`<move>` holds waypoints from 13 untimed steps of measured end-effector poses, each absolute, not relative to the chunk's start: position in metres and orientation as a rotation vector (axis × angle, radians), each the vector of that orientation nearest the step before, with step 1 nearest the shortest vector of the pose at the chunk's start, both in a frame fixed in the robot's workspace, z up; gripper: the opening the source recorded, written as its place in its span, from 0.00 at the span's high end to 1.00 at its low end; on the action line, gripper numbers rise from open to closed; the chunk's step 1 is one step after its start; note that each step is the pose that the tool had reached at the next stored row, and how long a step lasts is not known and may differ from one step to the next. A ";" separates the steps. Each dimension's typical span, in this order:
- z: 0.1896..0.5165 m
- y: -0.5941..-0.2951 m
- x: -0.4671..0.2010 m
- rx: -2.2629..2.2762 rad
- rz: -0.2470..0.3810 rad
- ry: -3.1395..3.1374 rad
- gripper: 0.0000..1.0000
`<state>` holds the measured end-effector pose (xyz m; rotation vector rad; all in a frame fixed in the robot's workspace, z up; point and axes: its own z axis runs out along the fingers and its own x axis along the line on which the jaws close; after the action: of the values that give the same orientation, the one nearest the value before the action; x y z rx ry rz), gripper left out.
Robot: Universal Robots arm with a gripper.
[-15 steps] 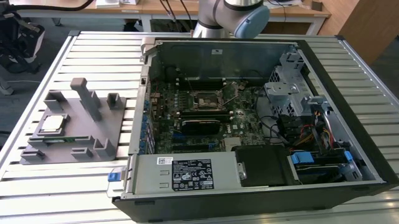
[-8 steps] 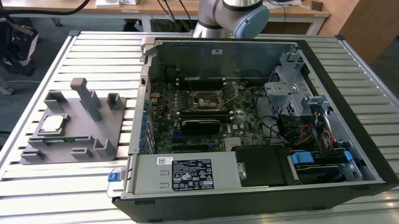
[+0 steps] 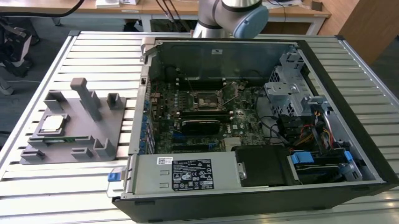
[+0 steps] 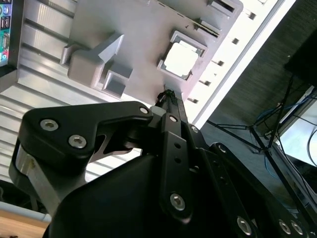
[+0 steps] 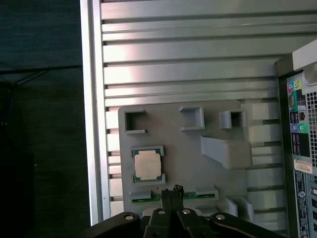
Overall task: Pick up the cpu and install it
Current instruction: 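Reach for the cpu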
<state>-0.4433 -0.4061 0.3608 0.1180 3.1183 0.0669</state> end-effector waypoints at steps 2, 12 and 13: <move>0.360 -0.406 -0.446 0.118 0.067 3.118 0.89; 0.358 -0.406 -0.456 0.118 0.067 3.119 0.89; 0.358 -0.406 -0.457 0.118 0.067 3.120 0.89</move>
<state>-0.4567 -0.4061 0.3582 0.1180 3.1195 0.0669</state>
